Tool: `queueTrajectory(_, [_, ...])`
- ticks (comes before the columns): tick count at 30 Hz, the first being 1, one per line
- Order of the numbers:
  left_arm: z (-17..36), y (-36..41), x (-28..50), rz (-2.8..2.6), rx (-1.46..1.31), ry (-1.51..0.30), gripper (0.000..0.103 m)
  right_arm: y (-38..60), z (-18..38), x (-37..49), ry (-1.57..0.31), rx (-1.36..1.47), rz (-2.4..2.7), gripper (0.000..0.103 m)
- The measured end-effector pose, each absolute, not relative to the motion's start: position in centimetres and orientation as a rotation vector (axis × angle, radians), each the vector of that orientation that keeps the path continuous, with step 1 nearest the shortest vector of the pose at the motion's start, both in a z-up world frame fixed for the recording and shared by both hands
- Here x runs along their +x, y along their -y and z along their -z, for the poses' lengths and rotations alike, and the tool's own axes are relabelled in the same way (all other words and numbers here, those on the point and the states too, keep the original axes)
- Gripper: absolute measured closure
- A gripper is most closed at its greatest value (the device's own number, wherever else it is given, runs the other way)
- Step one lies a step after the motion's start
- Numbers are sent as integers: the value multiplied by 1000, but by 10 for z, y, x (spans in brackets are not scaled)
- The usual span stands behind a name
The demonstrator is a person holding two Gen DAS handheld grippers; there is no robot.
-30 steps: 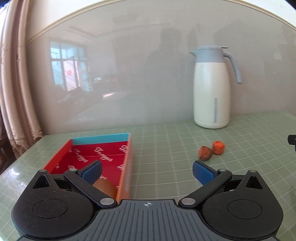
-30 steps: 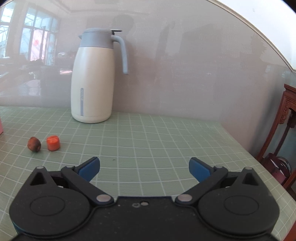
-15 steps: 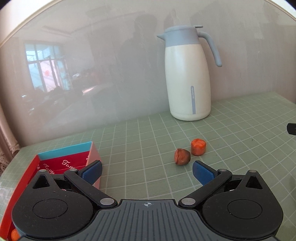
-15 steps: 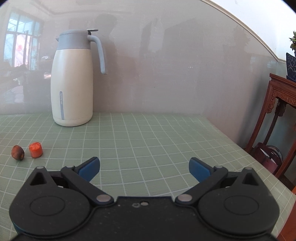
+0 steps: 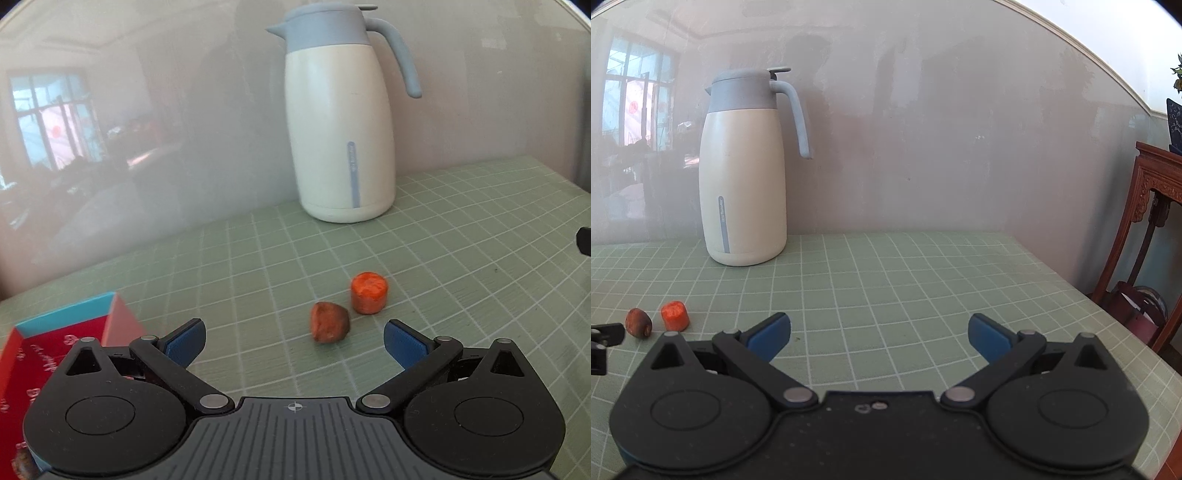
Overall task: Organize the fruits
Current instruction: 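Move the left tool toward the brown date on the table, then close the left tool on the brown date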
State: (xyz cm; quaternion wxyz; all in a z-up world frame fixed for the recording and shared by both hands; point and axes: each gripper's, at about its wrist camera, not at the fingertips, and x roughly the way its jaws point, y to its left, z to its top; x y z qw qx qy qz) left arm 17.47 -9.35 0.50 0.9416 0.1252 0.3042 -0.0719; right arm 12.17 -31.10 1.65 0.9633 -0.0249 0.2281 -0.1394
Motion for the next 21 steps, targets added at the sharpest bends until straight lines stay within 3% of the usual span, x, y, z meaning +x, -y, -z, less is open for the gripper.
queueTrajectory(10, [13, 99, 191, 175, 258, -633, 1, 314, -18, 123, -458, -27, 268, 0])
queueTrajectory(13, [19, 101, 196, 180, 260, -651, 18, 313, -18, 124, -459, -27, 262, 0])
queueTrajectory(21, [26, 102, 201, 177, 232, -675, 18, 316, -15, 126, -468, -40, 314, 0])
